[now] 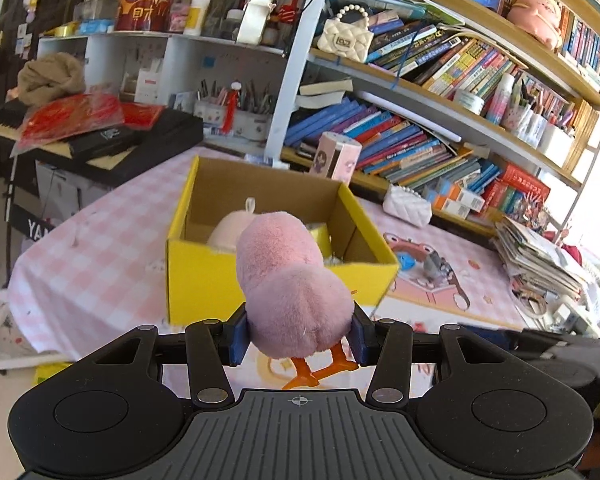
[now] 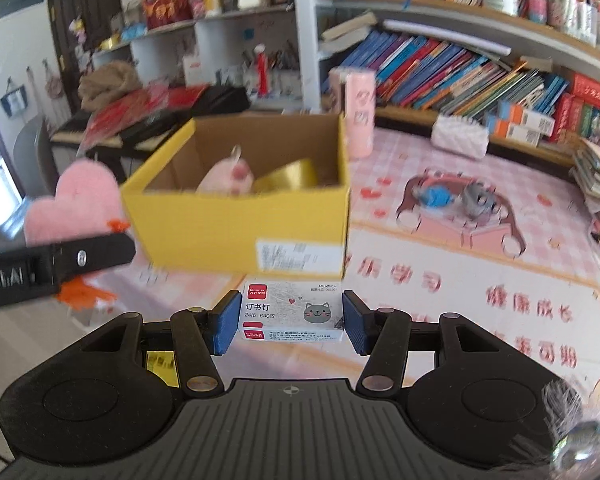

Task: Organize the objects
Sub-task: 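Carry the stapler-refill box and pink chick over the yellow box with both grippers, then open the right gripper to drop the refill box while the left gripper drops the chick into the box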

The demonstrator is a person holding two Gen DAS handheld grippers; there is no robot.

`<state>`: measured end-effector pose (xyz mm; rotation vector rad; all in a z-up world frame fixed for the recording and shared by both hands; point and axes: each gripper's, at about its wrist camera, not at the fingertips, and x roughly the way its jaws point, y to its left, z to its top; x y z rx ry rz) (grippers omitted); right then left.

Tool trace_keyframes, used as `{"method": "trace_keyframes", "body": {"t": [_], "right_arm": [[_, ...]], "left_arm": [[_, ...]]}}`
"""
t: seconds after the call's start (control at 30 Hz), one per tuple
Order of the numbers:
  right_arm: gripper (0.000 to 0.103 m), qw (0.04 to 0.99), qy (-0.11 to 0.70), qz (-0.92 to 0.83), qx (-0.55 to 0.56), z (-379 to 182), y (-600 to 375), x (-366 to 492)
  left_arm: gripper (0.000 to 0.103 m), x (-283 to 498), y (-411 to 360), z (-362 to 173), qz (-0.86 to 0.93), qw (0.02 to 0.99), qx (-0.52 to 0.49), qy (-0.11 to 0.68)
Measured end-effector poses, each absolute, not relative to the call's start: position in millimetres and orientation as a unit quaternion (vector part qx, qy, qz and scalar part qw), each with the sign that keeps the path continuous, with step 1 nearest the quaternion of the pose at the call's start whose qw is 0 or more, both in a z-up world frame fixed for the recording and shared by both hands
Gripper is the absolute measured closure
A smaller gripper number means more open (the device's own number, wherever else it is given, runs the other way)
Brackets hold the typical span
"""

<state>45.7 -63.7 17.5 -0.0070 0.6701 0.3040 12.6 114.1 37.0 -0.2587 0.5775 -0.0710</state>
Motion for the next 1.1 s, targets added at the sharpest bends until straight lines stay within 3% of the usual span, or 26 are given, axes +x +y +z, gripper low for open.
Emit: {"method": "trace_keyframes", "body": {"t": [0.4, 1.1], "right_arm": [[0.052, 0.951, 0.265, 0.160, -0.009, 47.7, -58.8, 132.8], [0.052, 0.917, 0.294, 0.240, -0.127, -2.6, -22.9, 243.7]], "left_arm": [[0.057, 97.7, 123.9, 44.8, 0.009, 0.958, -0.105, 0.267], [0.057, 196.7, 108.0, -12.4, 0.061, 0.930, -0.030, 0.361]]}}
